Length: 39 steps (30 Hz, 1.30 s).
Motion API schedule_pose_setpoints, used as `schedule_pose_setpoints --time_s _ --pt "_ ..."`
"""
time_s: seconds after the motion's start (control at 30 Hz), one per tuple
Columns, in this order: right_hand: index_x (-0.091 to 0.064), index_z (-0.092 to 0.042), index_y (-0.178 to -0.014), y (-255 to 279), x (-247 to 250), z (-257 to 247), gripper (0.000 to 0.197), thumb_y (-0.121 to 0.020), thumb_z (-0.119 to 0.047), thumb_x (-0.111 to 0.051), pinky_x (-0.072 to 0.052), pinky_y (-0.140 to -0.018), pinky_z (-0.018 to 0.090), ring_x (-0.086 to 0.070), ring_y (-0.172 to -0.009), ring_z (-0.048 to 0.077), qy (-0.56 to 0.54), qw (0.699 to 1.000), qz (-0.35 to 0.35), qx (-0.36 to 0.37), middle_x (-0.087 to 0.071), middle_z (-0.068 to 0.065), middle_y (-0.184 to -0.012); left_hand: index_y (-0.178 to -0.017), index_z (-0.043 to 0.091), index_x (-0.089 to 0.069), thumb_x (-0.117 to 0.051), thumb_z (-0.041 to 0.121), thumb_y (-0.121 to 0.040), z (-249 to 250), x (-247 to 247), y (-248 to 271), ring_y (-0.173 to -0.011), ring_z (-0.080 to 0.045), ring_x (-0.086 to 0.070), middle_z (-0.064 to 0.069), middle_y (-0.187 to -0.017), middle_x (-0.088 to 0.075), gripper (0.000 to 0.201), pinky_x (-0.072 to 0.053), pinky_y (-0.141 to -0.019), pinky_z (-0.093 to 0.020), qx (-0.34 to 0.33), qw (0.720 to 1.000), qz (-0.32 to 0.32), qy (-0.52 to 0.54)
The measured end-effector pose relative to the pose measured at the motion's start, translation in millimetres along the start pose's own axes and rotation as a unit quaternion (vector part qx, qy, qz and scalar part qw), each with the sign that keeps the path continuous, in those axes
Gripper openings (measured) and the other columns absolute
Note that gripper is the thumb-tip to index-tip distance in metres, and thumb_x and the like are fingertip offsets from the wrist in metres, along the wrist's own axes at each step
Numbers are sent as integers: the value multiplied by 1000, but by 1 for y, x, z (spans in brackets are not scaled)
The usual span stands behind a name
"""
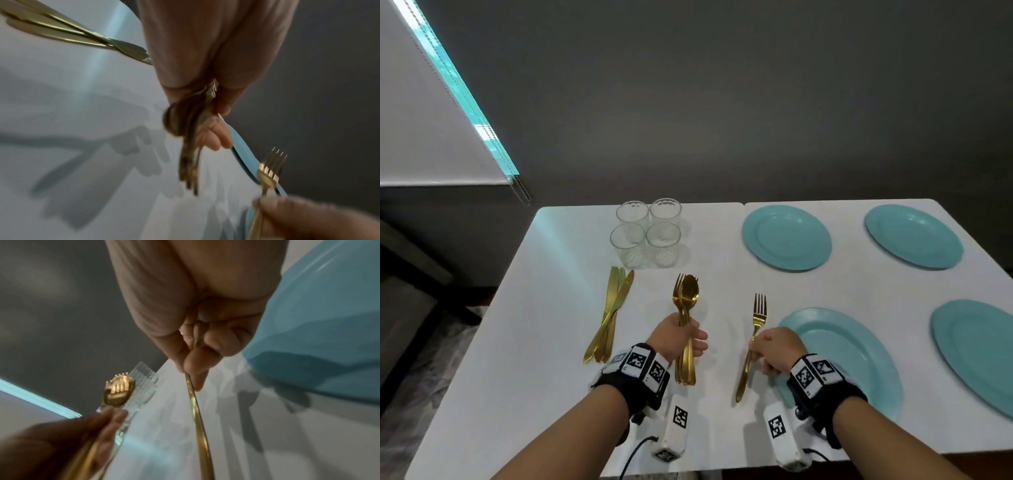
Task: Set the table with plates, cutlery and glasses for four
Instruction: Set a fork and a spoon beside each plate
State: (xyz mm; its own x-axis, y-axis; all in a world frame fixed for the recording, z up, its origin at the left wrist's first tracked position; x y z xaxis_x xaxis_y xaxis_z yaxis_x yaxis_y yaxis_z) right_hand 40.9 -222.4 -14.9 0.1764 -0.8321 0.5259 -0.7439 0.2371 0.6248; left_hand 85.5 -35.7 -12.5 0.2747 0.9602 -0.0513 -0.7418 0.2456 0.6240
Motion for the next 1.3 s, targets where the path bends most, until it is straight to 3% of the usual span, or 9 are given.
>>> schedule_pose_setpoints --time_s 0.13,0.27,0.47,0.63,0.8,0.9,1.0,1.17,1.3 --pt "-60 -10 -59 2 -8 14 27 -86 -9 -55 -47 -42 23 -51 -34 14 74 997 -18 -34 -65 12 -61 -83 9 -44 -45 8 -97 -9 2 -5 -55 -17 -49 -9 -71 -53 14 -46 -46 -22 8 1000 22 12" --pt "-56 -9 -55 -1 -18 25 28 -83 -5 -51 -47 -45 24 -48 -32 15 105 993 -1 -54 -52 -1 -34 -84 9 -46 -48 11 -97 -21 0 -8 -53 -15 -50 -7 -69 -55 13 -46 -47 -23 15 1000 27 7" --pt "-60 -10 -62 -2 -25 33 20 -81 -12 -52 -57 -67 29 -53 -47 16 176 983 30 -50 -52 1 -51 -88 7 -48 -49 13 -96 -29 -2 -9 -54 -15 -51 -7 -70 -55 11 -47 -50 -24 18 999 31 13" --pt "-72 -4 -88 -6 -23 35 21 -84 -14 -54 -50 -65 23 -57 -67 19 194 978 52 -50 -60 3 -73 -86 8 -47 -48 14 -97 -28 -5 -11 -55 -15 -51 -7 -70 -55 13 -48 -51 -24 18 999 30 16" --pt "-64 -8 -78 -5 -23 32 13 -84 -12 -54 -47 -64 24 -55 -68 19 210 974 60 -66 -52 0 -65 -91 7 -44 -41 12 -99 -23 -10 -12 -56 -17 -51 -9 -72 -55 10 -47 -53 -26 26 999 30 32" --pt "-47 -13 -61 -3 -23 30 25 -85 -13 -56 -53 -71 26 -54 -69 19 211 973 70 -66 -49 -1 -64 -88 7 -44 -36 7 -98 -21 -11 -10 -56 -18 -52 -11 -74 -55 13 -46 -53 -27 29 998 27 38" --pt "-55 -12 -69 0 -22 29 16 -85 -13 -56 -55 -76 28 -54 -70 19 215 971 77 -64 -49 0 -64 -90 6 -44 -35 5 -97 -22 -11 -10 -58 -19 -54 -12 -77 -56 11 -48 -55 -28 29 999 24 35" --pt "-69 -7 -89 0 -16 15 20 -85 -15 -52 -48 -69 24 -60 -79 22 222 973 65 1 -66 8 -89 -92 6 -44 -38 6 -98 -21 -15 -11 -62 -19 -58 -11 -80 -58 9 -52 -58 -28 18 999 6 30" --pt "-71 -19 -103 4 -6 -7 21 -87 -22 -57 -51 -90 27 -63 -101 16 168 974 80 131 -70 -2 -106 -95 5 -46 -42 8 -98 -12 -25 -9 -58 -16 -58 -9 -77 -60 6 -48 -52 -23 5 1000 -17 8"
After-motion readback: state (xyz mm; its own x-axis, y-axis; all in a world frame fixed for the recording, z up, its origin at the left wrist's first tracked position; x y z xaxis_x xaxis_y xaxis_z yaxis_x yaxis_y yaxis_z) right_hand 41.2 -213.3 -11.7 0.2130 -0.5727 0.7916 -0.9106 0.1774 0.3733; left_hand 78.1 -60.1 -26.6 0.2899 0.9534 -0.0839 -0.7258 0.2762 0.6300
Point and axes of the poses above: each hand's wrist, its own y-axis away from the middle knuckle, its own x-axis out of the back of the hand, z = x × y, the point moved 1 cm from there along -y, towards the middle knuckle
